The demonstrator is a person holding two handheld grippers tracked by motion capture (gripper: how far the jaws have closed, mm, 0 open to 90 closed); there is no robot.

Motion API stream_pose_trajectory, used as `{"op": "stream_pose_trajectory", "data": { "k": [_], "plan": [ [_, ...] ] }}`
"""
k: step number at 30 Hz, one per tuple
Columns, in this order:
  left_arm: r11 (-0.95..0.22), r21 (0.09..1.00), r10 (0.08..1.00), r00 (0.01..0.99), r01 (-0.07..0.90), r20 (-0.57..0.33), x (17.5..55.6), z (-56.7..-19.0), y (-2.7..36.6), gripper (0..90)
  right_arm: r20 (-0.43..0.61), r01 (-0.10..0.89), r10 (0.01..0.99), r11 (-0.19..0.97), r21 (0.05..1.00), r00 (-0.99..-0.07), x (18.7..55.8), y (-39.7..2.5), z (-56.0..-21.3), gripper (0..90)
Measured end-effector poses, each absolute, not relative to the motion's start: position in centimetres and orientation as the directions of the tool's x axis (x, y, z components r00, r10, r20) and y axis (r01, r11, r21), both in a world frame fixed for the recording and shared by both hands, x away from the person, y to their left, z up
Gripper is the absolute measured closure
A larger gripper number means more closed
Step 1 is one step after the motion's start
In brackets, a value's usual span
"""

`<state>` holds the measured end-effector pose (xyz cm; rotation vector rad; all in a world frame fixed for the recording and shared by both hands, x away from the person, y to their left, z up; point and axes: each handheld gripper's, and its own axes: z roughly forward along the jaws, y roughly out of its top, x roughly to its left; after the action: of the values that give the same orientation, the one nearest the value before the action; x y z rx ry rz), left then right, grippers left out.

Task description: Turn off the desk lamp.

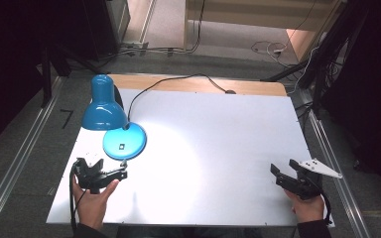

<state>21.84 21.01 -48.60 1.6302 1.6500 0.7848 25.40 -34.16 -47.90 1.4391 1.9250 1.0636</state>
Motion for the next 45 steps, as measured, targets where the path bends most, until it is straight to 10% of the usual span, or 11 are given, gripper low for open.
{"op": "stream_pose_trajectory", "data": {
  "k": [45],
  "plan": [
    [0.027,0.83,0.992,0.084,0.557,-0.089,23.1,-48.7,20.6,4.6,0.048,0.564,0.946,0.151,0.812,-0.322,25.8,-33.8,-48.2,23.7]
  ]
}}
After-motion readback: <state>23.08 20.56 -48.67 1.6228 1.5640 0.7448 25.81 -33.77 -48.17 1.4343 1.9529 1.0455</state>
